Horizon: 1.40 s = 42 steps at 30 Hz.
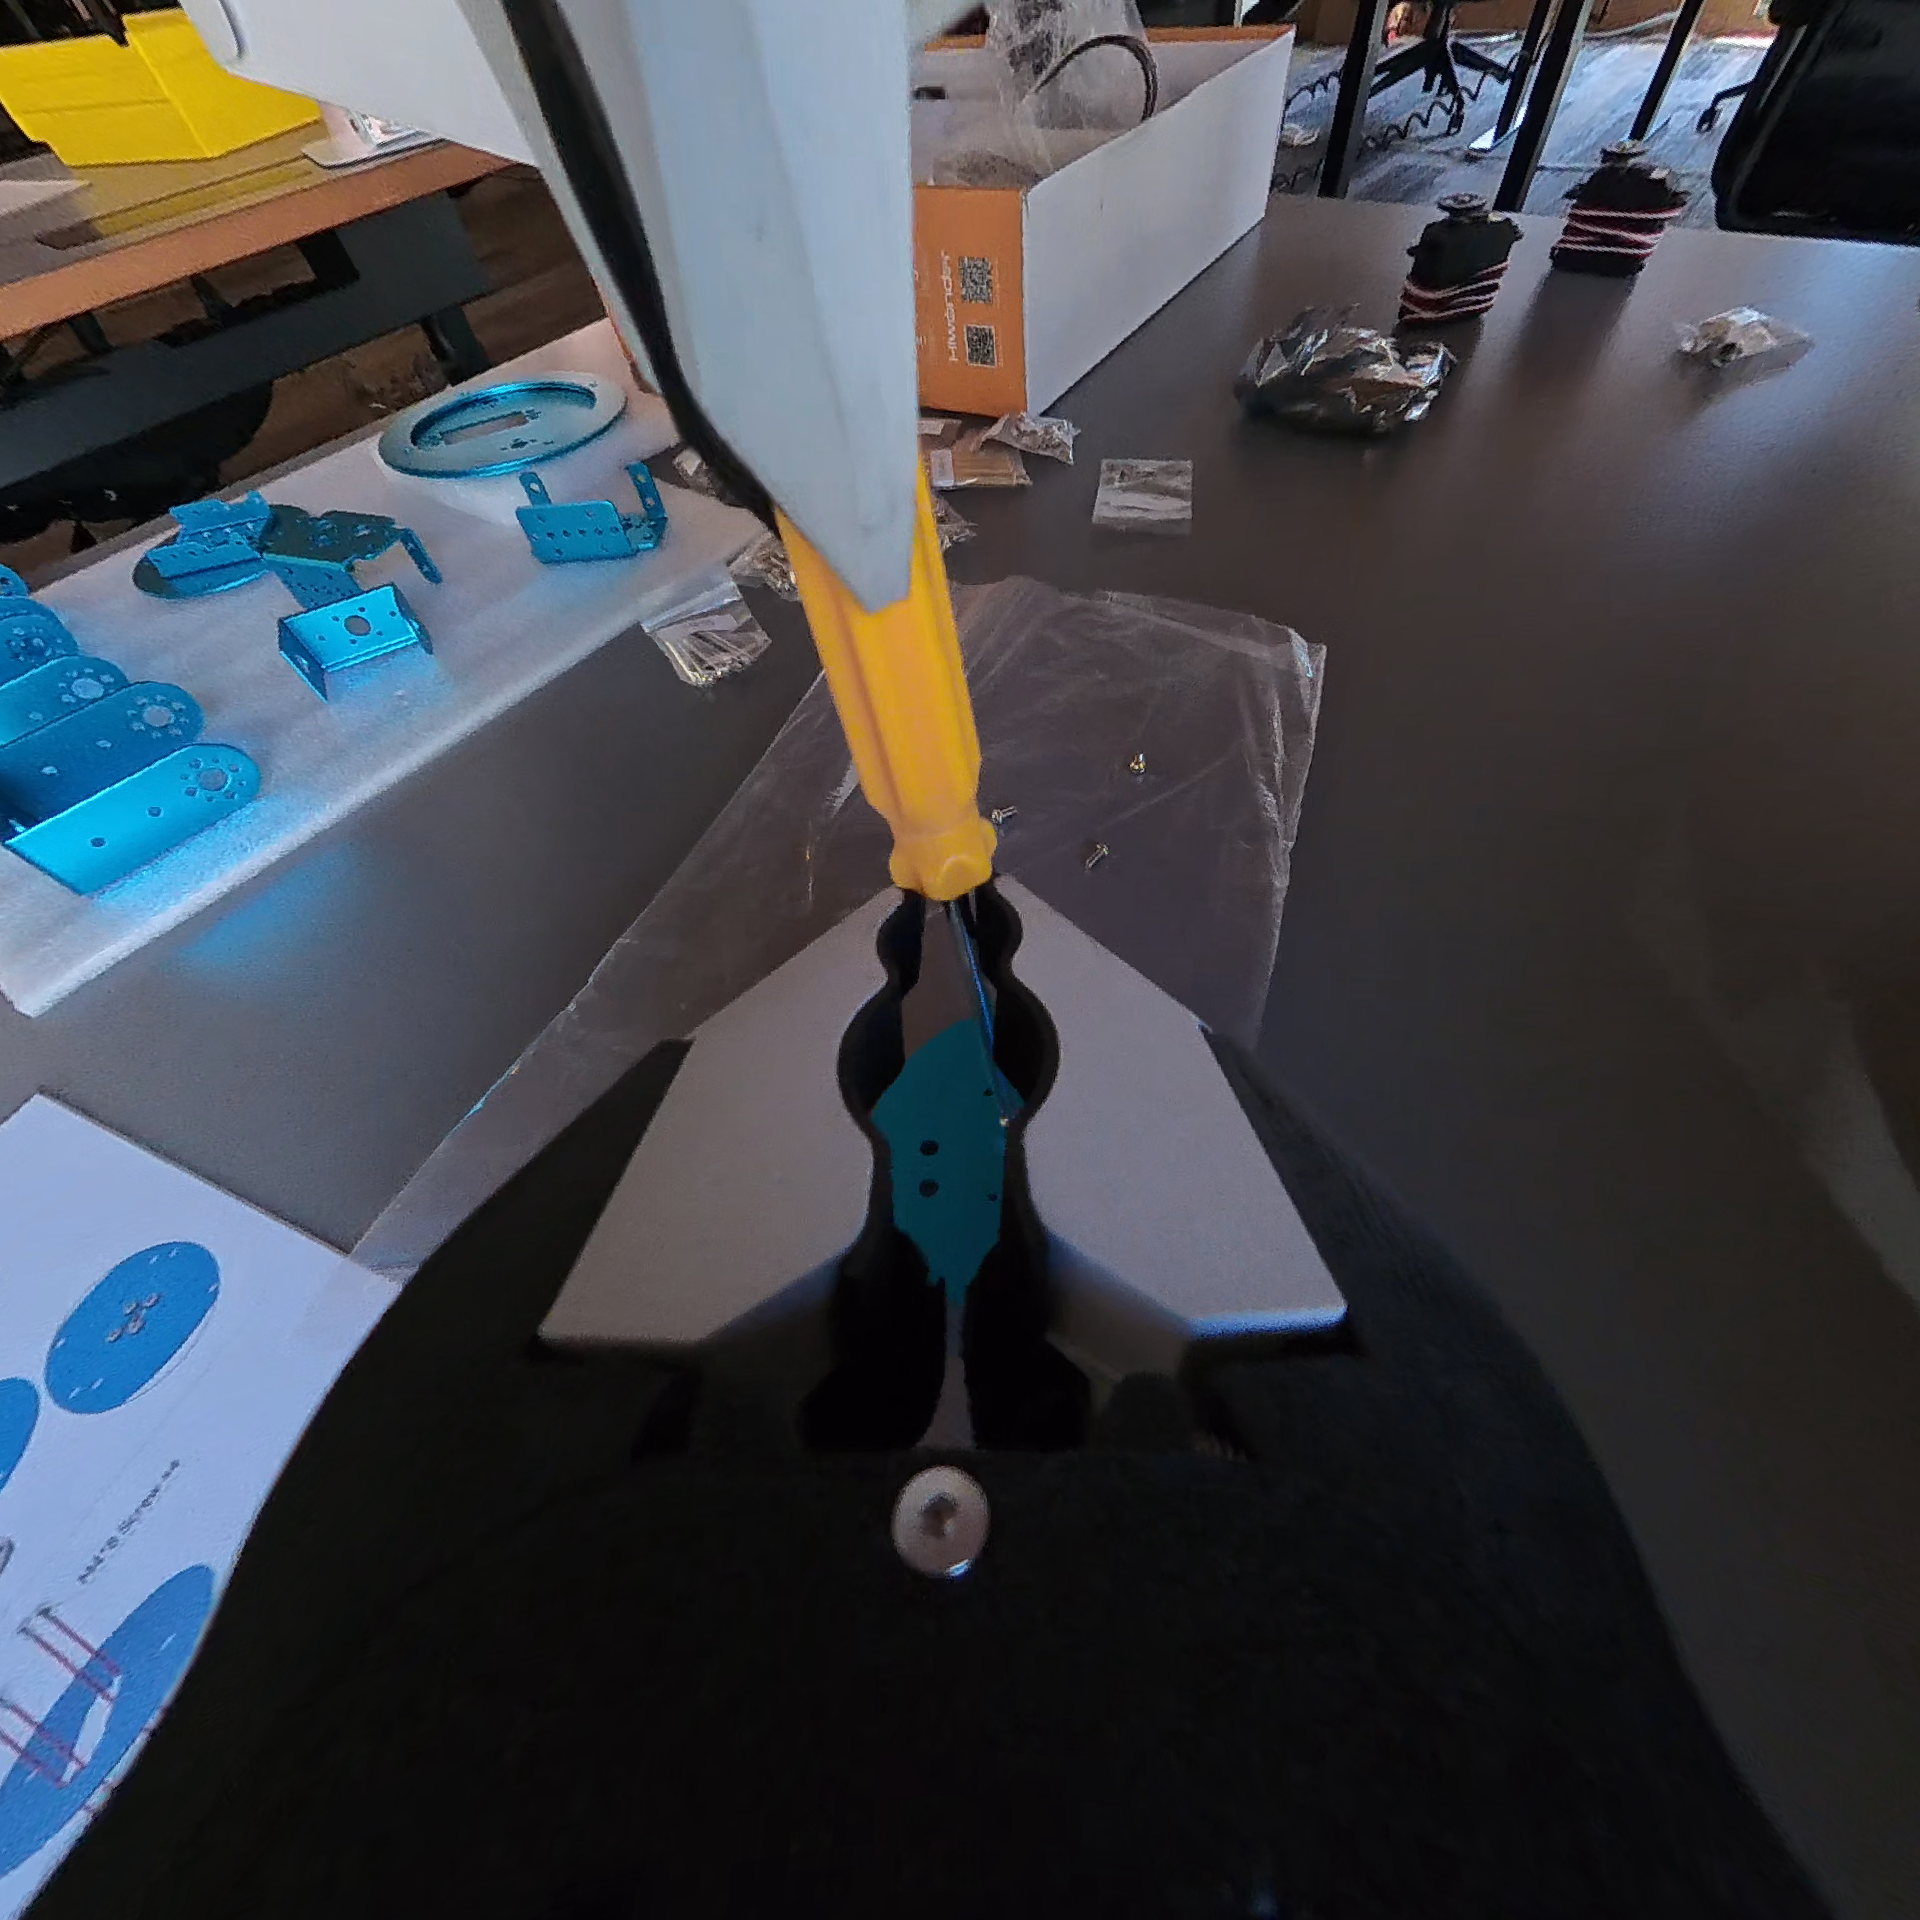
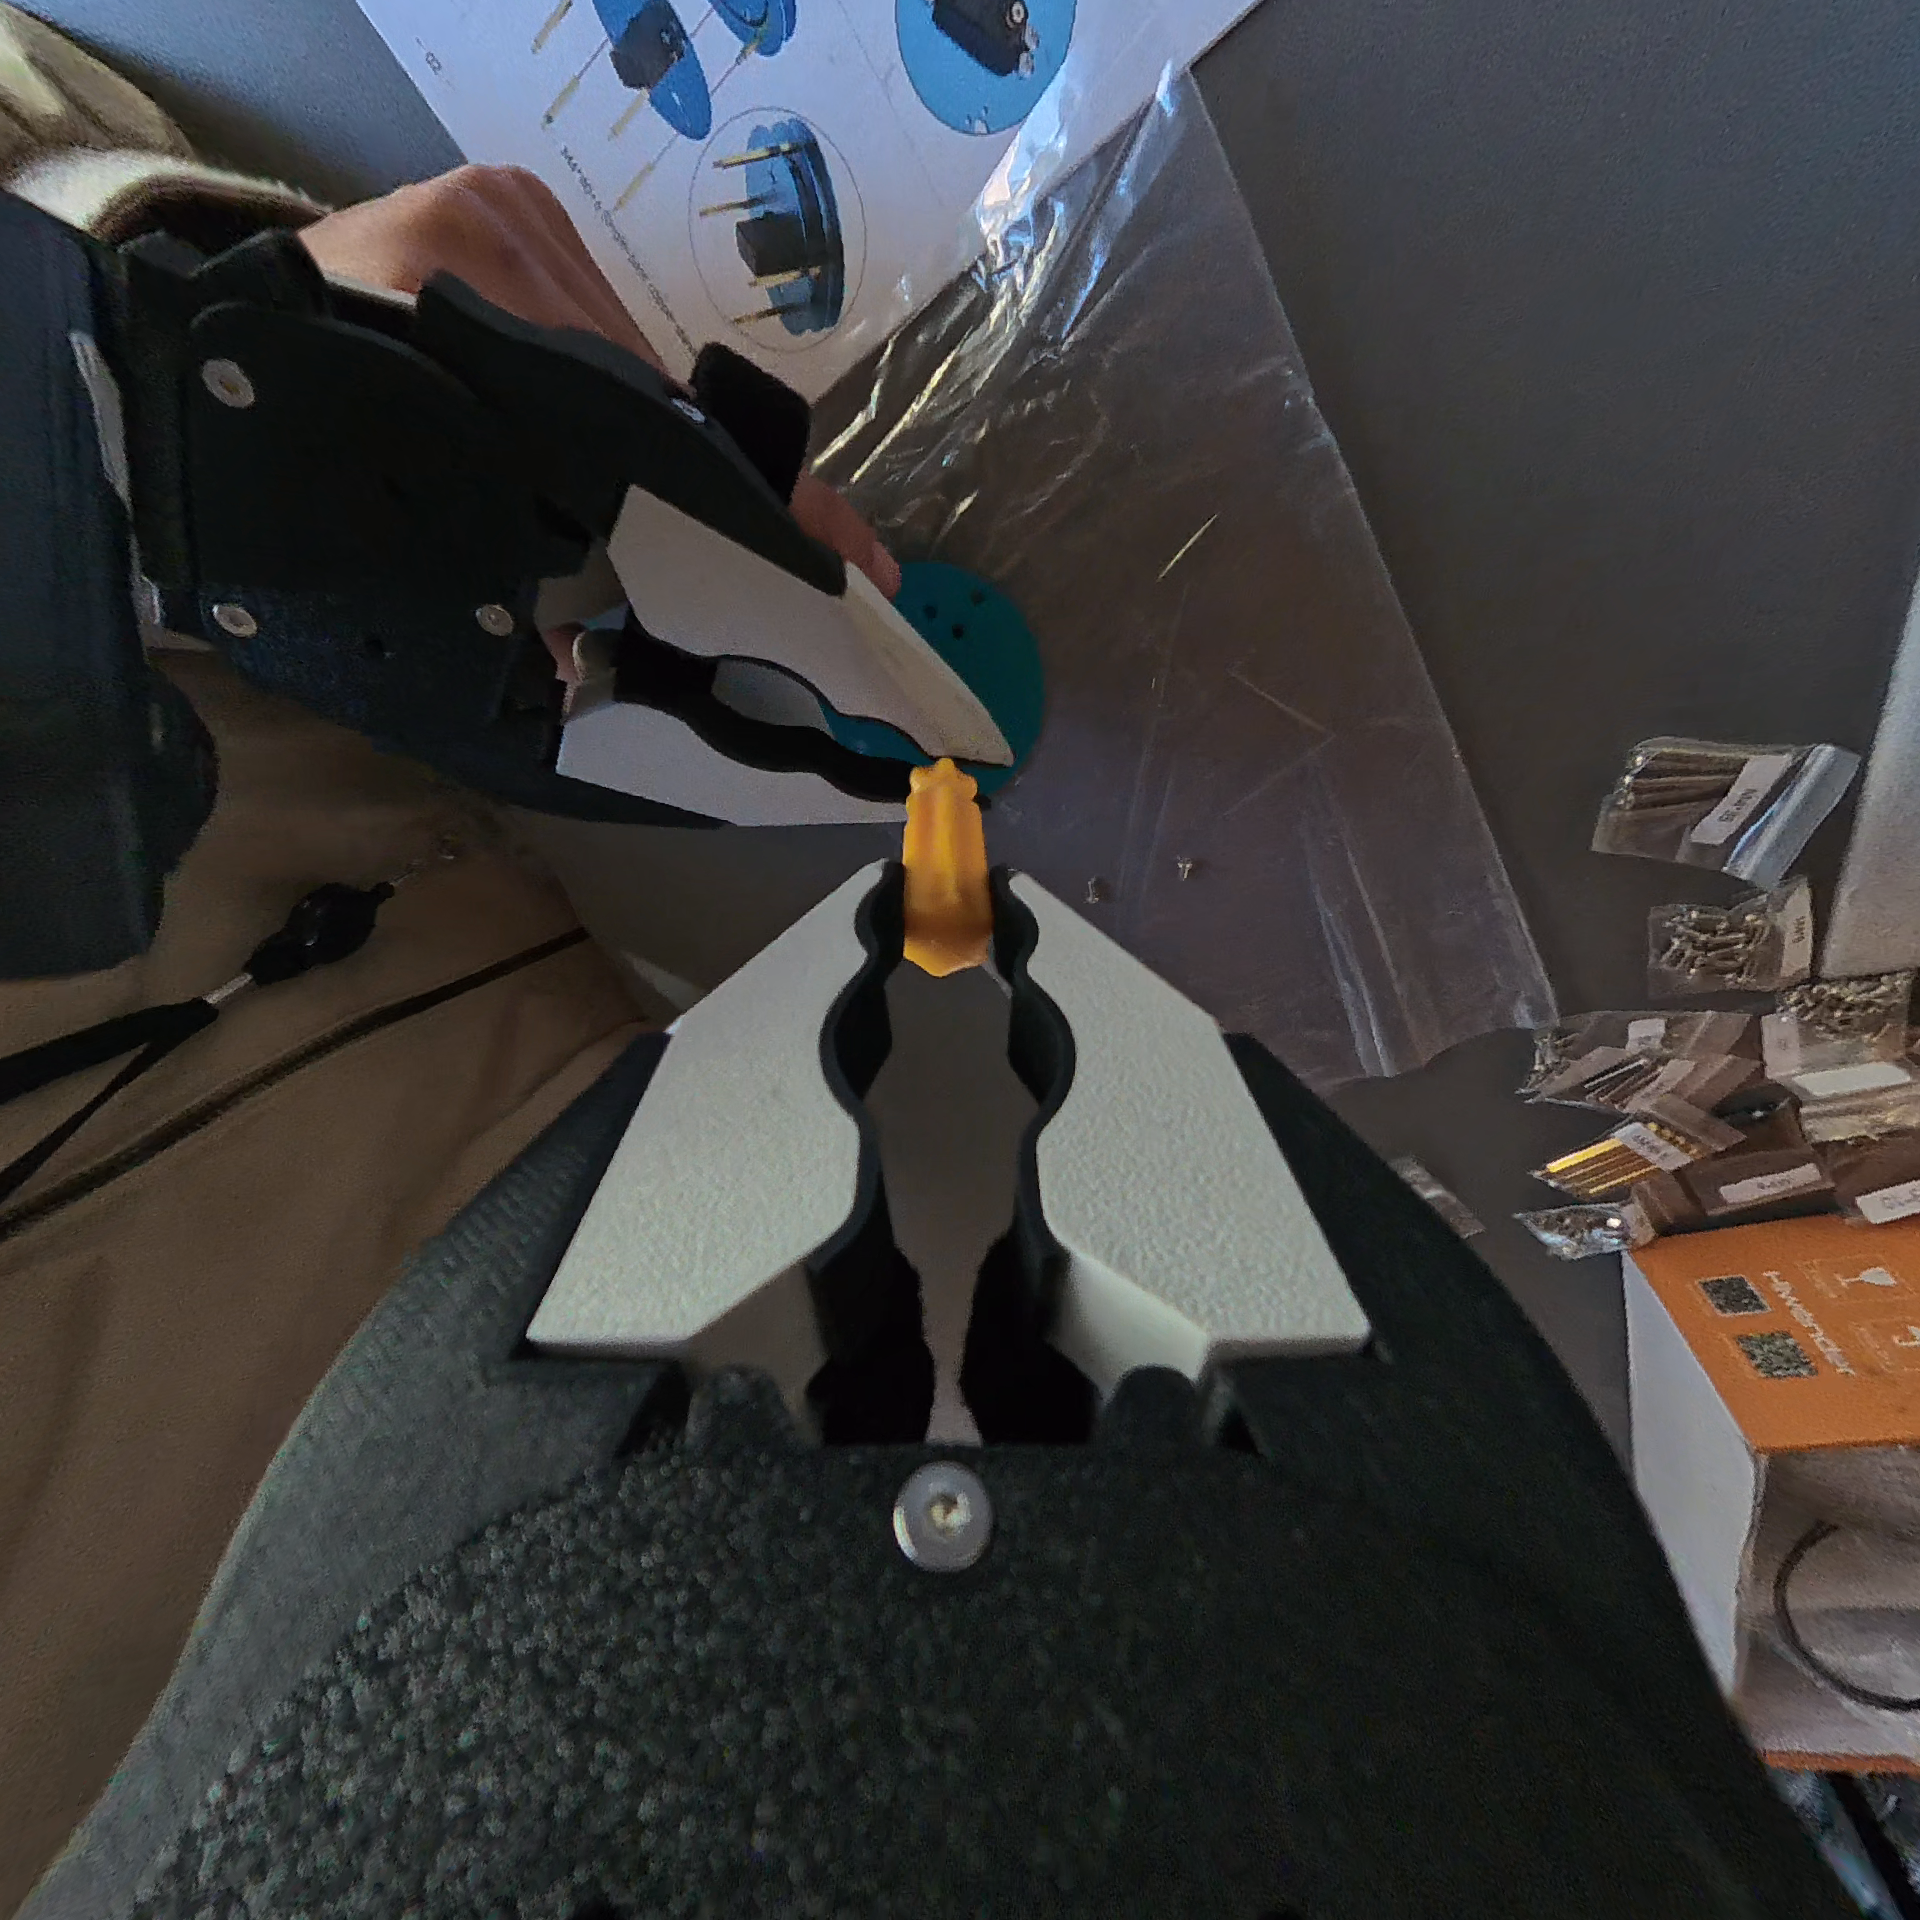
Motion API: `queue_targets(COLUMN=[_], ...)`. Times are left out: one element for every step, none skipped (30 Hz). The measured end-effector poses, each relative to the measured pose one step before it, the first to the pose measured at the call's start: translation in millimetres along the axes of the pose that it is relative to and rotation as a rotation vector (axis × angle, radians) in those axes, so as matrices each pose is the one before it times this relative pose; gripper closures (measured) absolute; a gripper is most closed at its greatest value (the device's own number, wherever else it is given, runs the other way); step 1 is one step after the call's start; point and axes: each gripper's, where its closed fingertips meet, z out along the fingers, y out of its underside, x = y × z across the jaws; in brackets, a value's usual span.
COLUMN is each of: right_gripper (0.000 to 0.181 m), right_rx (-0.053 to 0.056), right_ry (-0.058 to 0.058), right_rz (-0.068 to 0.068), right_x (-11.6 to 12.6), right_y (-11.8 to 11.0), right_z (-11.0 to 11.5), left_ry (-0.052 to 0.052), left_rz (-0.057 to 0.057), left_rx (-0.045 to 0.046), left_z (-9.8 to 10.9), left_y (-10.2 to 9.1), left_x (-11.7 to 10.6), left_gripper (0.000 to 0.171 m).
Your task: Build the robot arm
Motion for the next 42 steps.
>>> queue_targets(right_gripper=[0.166,0.165,0.159,0.155,0.15,0.148,0.142,0.135,0.132,0.134,0.132,0.121,0.111,0.11,0.114,0.117,0.12,0.122,0.123,0.124,0.129,0.134,0.141,0.149,0.164,0.164,0.164,0.164,0.164,0.164,0.164,0.164,0.165,0.165,0.164,0.165,0.164,0.165,0.165,0.165,0.165,0.165], right_rx=[0.0083,0.0151,0.0241,0.0368,0.0625,0.0846,0.1021,0.1126,0.1133,0.1058,0.0943,0.0948,0.1196,0.1202,0.0824,0.0671,0.0467,0.0184,-0.0108,-0.012,0.0012,0.0144,0.0173,0.0081,-0.0098,-0.0085,-0.0144,-0.0217,-0.0187,-0.0122,-0.0208,-0.0214,-0.0161,-0.0121,-0.0139,-0.0146,-0.0172,-0.019,-0.0179,-0.0138,-0.0099,-0.009], right_ry=[-0.0096,-0.0286,-0.0366,-0.005,-0.013,-0.0343,-0.0204,-0.032,-0.0334,-0.0062,-0.0034,-0.0357,-0.0525,-0.0308,-0.0103,-0.0167,-0.0229,-0.018,-0.0117,-0.0157,-0.0036,0.0047,-0.0152,-0.0089,0.0152,0.0145,0.019,0.0298,0.0198,0.0106,0.0143,0.0133,0.0012,0.0021,0.0035,0.0012,0.0032,0.0046,0.0018,0.0006,-0.001,-0.0017], right_rz=[-0.0212,-0.0311,-0.0601,-0.0603,-0.0548,-0.0547,-0.0512,-0.0746,-0.0691,-0.0305,-0.0266,-0.0273,-0.0231,-0.0316,-0.0264,-0.0206,-0.0062,-0.0025,-0.0168,-0.0295,-0.0365,-0.0295,-0.0109,0.0038,-0.0004,0.0037,0.0171,0.0134,-0.0103,-0.0181,-0.0045,0.0024,-0.0049,-0.0115,-0.0076,0.0017,0.0012,-0.0002,0.0021,0.0032,0.0059,0.0063], right_x=[0.45,-2.21,-3.9,0.9,0.72,-1.6,2.04,1.26,0.47,4.14,5.17,-0.05,-5.19,-5.11,-4.16,-5.37,-5.7,-3.42,-1.24,-1.51,0.71,2.43,-0.07,0.98,4.04,2.94,2.47,2.27,-0.24,-1.46,-0.22,-0.02,-1.57,-1.1,-0.43,-0.2,0.54,0.63,0.47,0.33,0.21,0.37], right_y=[0.0,-0.37,-0.76,-1.44,-3.56,-5.17,-6.06,-5.88,-2.07,4.18,9.0,10.92,8.26,4.6,6.44,5.93,5.68,6.73,8.24,5.97,2.1,-0.71,-1.51,-0.78,1.0,0.73,1.33,2.62,2.67,1.55,1.31,0.17,-0.46,-0.63,-0.37,-0.39,-0.21,0.0,-0.02,-0.57,-0.95,-0.94], right_z=[-0.06,-0.55,-2.04,-4.76,-7.57,-9.69,-10.59,-11.21,-10.68,-8.14,-4.39,-1.24,0.26,-0.18,0.16,2.58,5.34,7.83,8.96,8.66,7.2,4.99,3.45,2.52,0.5,-0.45,-0.54,-0.12,0.38,0.54,0.38,0.52,1.12,1.28,1.24,1.08,1.06,0.9,1.04,1.41,1.69,1.86], left_ry=[0.0076,0.0129,0.0173,0.0056,0.0042,0.004,0.005,0.0009,0.0051,0.0067,0.0048,0.008,0.0053,0.0031,0.0075,0.0052,0.0013,0.006,0.0065,0.007,0.0073,0.0031,0.0022,0.005,0.0019,-0.0062,-0.0059,-0.0119,-0.0286,-0.0296,-0.0134,-0.0073,-0.0161,-0.0175,-0.0078,-0.0108,-0.0058,0.0056,0.006,0.0002,0.0011,-0.0032], left_rz=[-0.0077,-0.0069,-0.0035,-0.0023,0.004,0.0105,0.0125,0.0039,-0.0051,-0.0051,-0.0034,-0.0015,-0.0032,-0.007,-0.0072,-0.0035,-0.0014,-0.002,-0.0015,0.0008,0.0043,0.0033,-0.0031,-0.0047,-0.0036,-0.0084,-0.0204,-0.0243,-0.0176,-0.0039,0.0015,-0.0004,-0.0001,0.0015,-0.0016,-0.0066,-0.0052,-0.0061,-0.003,0.0056,0.0129,0.0102], left_rx=[0.00152,0.00213,-0.00072,0.00045,0.00008,-0.00144,-0.00156,-0.00147,-0.00024,0.001,0.00235,0.00256,0.0013,0.00282,0.00585,0.00687,0.00537,0.00271,0.00078,-0.00039,-0.00104,-0.00041,0.00055,0.00054,0.00164,0.00049,-0.00649,-0.01933,-0.03103,-0.03643,-0.0445,-0.0504,-0.04302,-0.02722,-0.01835,-0.01092,-0.00488,-0.00925,-0.01245,-0.0037,0.0031,0.00329], left_z=[-0.05,-0.55,-0.36,-0.04,0.15,0.16,0.51,0.62,0.7,0.4,-0.03,-0.15,-0.27,-0.27,-0.2,-0.46,-0.19,0.04,0.26,0.45,0.17,-0.06,0.1,0.03,-0.01,-0.34,-1.12,-2.77,-4.21,-5.01,-4.26,-3.12,-2.62,-3.07,-3.52,-3.85,-3.63,-2.36,-0.85,0.5,1.52,2.04], left_y=[0.31,0.1,0.73,0.44,0.13,-0.11,-0.06,-0.17,-0.13,-0.01,0.03,-0.06,0.13,0.09,-0.08,-0.02,0.03,-0.09,-0.07,-0.01,-0.06,0.17,0.01,0.03,0.14,0.29,1.04,2.65,5.31,8.21,10.96,12.4,10.97,8.42,6.47,4.55,2.92,2.59,2.08,0.3,-1.22,-1.53], left_x=[0.09,0.78,1.52,0.23,0.67,1.45,1.76,0.87,0.81,0.55,-0.02,0.25,-0.23,-0.73,-0.07,-0.14,-0.81,0.07,0.44,0.76,1.12,0.8,0.43,0.82,0.67,-0.82,-1.03,-1.55,-2.87,-2.46,0.6,1.61,0.79,0.49,1.26,-0.12,0.01,1.06,0.96,0.42,0.52,-0.64], left_gripper=[0.162,0.163,0.167,0.167,0.167,0.167,0.167,0.167,0.167,0.168,0.168,0.168,0.168,0.168,0.168,0.168,0.168,0.168,0.168,0.168,0.168,0.168,0.168,0.168,0.168,0.168,0.168,0.168,0.162,0.159,0.159,0.161,0.16,0.16,0.16,0.16,0.16,0.161,0.162,0.162,0.163,0.165])
